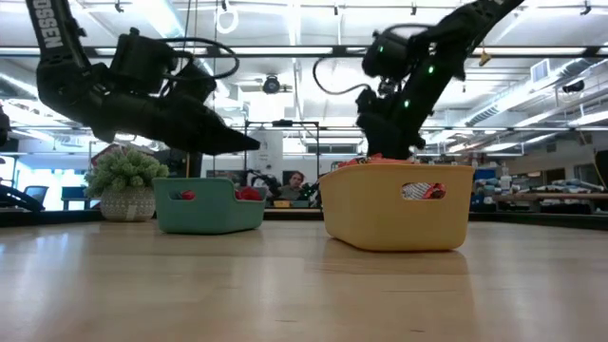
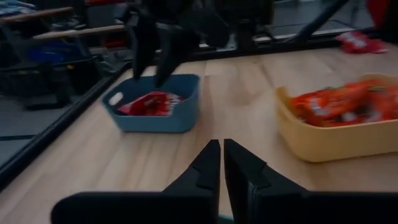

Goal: Sort candy
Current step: Put the red candy into the blue bin

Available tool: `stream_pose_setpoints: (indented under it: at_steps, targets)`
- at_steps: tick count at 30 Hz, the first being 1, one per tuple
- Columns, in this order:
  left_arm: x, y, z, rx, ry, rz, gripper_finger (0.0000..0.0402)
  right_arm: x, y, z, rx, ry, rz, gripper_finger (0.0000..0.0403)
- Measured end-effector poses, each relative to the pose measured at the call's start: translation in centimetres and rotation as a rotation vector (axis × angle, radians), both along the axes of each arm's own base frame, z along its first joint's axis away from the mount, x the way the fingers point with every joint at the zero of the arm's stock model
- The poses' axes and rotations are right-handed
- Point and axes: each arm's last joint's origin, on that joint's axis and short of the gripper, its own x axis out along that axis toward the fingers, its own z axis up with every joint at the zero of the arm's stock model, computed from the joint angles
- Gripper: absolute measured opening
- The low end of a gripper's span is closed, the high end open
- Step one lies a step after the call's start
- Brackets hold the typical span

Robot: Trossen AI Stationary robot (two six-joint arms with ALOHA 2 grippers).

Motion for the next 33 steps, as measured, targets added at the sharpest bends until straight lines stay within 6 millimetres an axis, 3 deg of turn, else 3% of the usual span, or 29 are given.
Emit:
stream_pose_setpoints:
  at_steps: [2,4,7,10,16,23,28,33]
  targets:
    - [-0.3,-0.2,0.5,-0.02,0.004,-0.035,0.0013,-0.1,0.8,0.9,-0.013,-0.018,0.029,0.021]
    - [-0.6,-0.6,1.1,-0.041,0.012,-0.066,0.0005,-0.1,1.9,1.8,-0.041,-0.041,0.056,0.0178]
    - [-0.7,-1.5,2.2,-0.056,0.076,-0.11,0.0003,0.0,3.8,2.8,-0.075,-0.082,0.148,0.0093]
    - [-0.3,-2.8,3.9,-0.042,0.207,-0.138,0.0003,-0.2,5.5,2.3,-0.09,-0.121,0.218,0.0016]
    - [0.6,-6.2,7.8,-0.021,0.541,-0.167,0.0002,-1.0,8.6,0.9,-0.106,-0.282,0.318,0.0014]
    - [-0.3,-10.3,11.7,-0.253,0.809,-0.156,0.0002,-1.5,11.1,0.6,-0.124,-0.415,0.402,0.0007]
    - [-1.8,-13.3,11.7,-0.486,0.965,-0.136,0.0008,-1.3,11.9,0.9,-0.148,-0.446,0.448,0.0001]
    - [-3.0,-16.2,10.7,-0.612,1.069,-0.065,0.0027,-1.3,12.2,1.0,-0.171,-0.447,0.479,0.0002]
